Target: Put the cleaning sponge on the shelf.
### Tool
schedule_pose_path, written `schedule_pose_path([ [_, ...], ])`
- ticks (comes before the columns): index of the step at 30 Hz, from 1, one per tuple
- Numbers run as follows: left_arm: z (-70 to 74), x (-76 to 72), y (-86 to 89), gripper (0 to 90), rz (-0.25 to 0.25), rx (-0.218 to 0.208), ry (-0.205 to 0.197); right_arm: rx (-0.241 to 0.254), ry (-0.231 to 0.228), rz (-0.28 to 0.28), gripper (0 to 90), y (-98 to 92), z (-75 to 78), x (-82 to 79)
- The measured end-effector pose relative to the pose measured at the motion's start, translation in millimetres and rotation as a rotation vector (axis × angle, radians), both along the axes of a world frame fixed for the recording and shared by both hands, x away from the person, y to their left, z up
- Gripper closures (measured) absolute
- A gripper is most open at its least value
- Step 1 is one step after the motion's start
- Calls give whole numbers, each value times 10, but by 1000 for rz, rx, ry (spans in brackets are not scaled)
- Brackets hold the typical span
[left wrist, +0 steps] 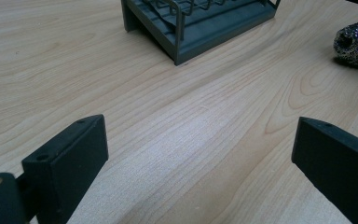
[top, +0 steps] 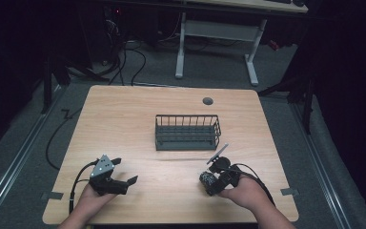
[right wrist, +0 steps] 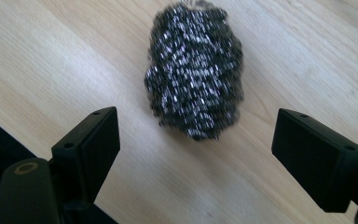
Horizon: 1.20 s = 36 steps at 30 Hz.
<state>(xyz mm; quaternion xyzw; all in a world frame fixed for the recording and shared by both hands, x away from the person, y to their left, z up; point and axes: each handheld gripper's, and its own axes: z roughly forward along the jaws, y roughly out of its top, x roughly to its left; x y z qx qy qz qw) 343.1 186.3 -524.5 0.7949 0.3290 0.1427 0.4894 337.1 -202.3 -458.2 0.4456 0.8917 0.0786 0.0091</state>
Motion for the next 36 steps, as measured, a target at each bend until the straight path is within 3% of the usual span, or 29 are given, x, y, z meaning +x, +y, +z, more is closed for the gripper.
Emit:
schedule_pose_path([
  [5, 4, 3, 9, 42, 4, -3, -2, 9, 2, 3, 153, 69, -68, 99],
  [9, 9, 3, 18, 42, 8, -6, -4, -15, -4, 2, 170, 103, -123, 136],
  [15, 10, 8, 17, 42, 8, -5, -5, -30, -9, -32, 249, 102, -154, 133],
  [22, 11, 6, 14, 42, 6, -3, -5, -14, -2, -15, 413, 90, -195, 119],
  [25, 9, 7, 15, 42, 8, -2, -4, -13, -26, -2, 432, 88, -163, 122],
  [30, 10, 7, 16, 42, 8, -3, -4, -7, -33, -4, 434, 45, -67, 146],
  [31, 10, 8, 16, 42, 8, -3, -4, -7, -21, -32, 434, 52, -47, 135],
  [36, 10, 6, 15, 42, 7, -3, -4, 3, -34, -21, 433, 4, 30, 159],
])
